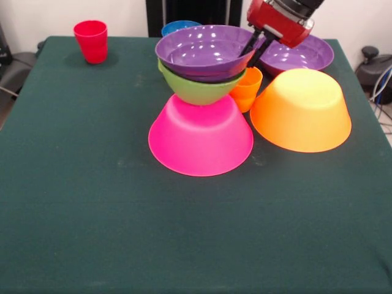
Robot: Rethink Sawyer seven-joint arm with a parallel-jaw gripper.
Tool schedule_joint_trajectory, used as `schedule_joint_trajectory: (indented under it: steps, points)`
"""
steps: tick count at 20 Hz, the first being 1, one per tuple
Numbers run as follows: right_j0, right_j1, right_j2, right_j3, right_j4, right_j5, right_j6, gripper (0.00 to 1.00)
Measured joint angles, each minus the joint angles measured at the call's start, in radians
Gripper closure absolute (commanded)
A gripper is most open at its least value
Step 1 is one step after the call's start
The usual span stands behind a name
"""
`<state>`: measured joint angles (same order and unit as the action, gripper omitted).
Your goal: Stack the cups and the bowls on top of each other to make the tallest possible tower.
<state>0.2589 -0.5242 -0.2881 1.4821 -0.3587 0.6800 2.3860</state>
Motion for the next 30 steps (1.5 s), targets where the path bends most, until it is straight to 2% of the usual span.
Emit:
schedule_joint_trajectory:
  steps: [10,25,30]
  points:
    - [-0.084,0.0,0.073,-0.004,0.025,0.164,0.0,1.0]
    - [-0.096,0.001,0.111,-0.004,0.023,0.174,0.0,1.0]
    - [-0.085,0.0,0.11,-0.003,-0.019,0.146,0.0,1.0]
